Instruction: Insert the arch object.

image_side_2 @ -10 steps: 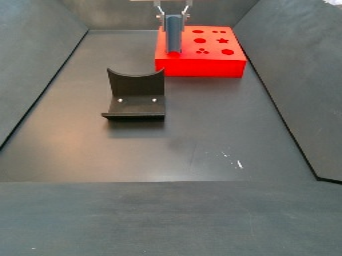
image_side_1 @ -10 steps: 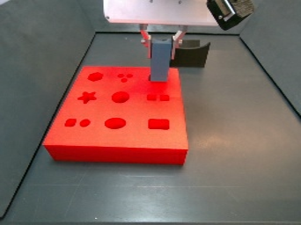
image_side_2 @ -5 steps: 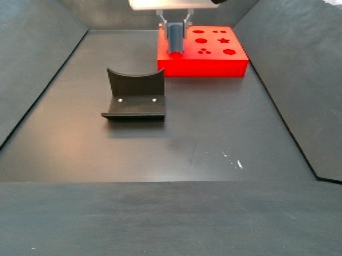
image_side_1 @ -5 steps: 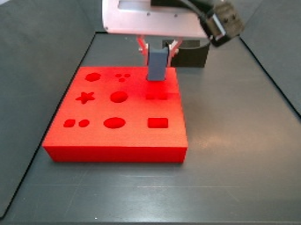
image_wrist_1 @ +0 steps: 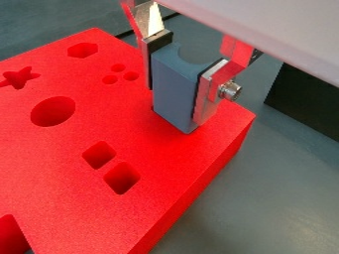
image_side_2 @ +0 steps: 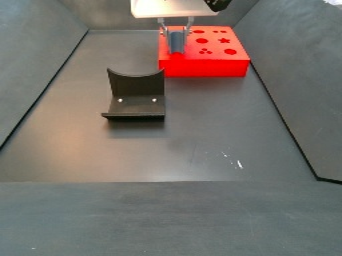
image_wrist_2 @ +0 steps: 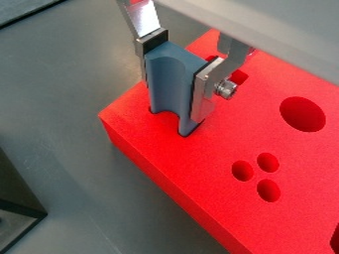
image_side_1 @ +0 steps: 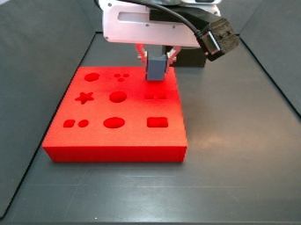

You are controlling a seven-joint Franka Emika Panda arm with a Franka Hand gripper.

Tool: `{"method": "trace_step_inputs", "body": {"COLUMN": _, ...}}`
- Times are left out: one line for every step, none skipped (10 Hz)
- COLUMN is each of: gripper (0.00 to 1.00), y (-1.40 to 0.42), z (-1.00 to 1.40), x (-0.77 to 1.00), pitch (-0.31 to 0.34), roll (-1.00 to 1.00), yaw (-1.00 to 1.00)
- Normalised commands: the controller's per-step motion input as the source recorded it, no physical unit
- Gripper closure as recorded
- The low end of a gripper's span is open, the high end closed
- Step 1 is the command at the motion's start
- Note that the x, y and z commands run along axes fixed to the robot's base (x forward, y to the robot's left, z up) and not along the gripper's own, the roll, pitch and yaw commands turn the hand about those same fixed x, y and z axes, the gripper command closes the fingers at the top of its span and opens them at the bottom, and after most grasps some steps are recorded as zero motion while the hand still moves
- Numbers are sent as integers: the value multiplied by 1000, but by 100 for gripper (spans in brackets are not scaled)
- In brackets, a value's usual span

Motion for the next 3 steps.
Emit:
{"method": "trace_step_inputs", "body": {"gripper": 100, "y": 0, "z": -969, "x": 0, "pitch": -149, "roll": 0, "yaw": 0}}
{"method": "trace_step_inputs", "body": {"gripper": 100, "y": 0, "z": 0, "x": 0, "pitch": -30, "roll": 0, "yaw": 0}}
{"method": "trace_step_inputs", "body": {"gripper": 100, "y": 0, "z": 0, "x": 0, "pitch": 0, "roll": 0, "yaw": 0}}
